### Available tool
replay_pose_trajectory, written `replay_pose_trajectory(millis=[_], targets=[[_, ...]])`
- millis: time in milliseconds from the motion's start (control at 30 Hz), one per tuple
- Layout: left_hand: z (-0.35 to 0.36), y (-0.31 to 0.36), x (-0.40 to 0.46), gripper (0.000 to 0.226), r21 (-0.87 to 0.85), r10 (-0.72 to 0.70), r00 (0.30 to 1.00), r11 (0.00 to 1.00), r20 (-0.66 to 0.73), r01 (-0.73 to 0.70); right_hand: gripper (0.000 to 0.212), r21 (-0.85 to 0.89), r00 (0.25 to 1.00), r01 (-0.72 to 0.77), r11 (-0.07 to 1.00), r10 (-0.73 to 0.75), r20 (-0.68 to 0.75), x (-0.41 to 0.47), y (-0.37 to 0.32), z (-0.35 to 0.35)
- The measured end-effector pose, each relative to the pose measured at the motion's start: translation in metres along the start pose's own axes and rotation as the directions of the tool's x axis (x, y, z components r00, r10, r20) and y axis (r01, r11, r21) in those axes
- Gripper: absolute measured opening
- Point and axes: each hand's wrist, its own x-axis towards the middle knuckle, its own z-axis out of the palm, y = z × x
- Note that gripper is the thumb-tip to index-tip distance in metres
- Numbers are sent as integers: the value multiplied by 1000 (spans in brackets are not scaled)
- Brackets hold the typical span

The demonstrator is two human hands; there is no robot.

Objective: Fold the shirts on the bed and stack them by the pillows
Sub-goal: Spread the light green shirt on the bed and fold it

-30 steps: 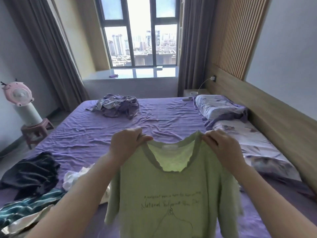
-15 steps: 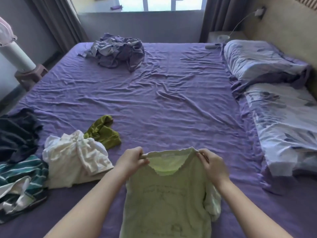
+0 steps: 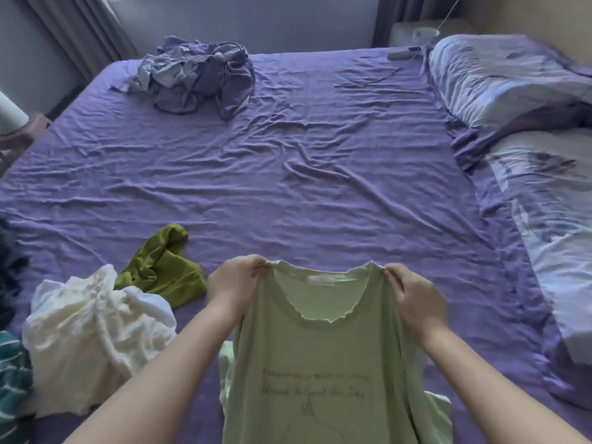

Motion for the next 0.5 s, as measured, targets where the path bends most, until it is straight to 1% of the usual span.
replay_pose_trajectory(millis=[67, 133, 200, 267, 333, 367, 400, 433, 500], targets=[[2, -2, 31, 24, 59, 9, 1000, 998, -16, -8, 23, -32, 1000, 4, 999, -5, -29, 23, 1, 2], [13, -2, 56, 25, 118, 13, 1000, 993, -11, -12, 23, -71, 1000, -4, 997, 2, -25, 45, 5, 12], [34, -2, 70, 24, 157, 15, 1000, 987, 10, -17, 22, -92, 999, -40, 995, 43, 29, 60, 11, 30], [60, -1, 72, 25, 197, 12, 999, 980, 34, -19, 23, -56, 989, -81, 995, 87, 121, 65, 19, 51], [85, 1, 63, 36, 199, 46, 998, 978, 52, -55, 35, -37, 979, -73, 997, 78, 190, 57, 29, 69], [100, 4, 56, 42, 190, 94, 993, 976, 71, -106, 41, -40, 977, -71, 997, 78, 197, 51, 36, 78], [113, 9, 46, 44, 181, 179, 980, 964, 92, -193, 46, -34, 978, -77, 996, 82, 190, 43, 43, 83], [125, 15, 34, 44, 161, 294, 949, 937, 115, -310, 50, -23, 980, -88, 996, 91, 178, 33, 50, 87], [148, 30, 10, 44, 74, 518, 842, 843, 150, -532, 56, -11, 981, -124, 992, 124, 149, 13, 64, 88]])
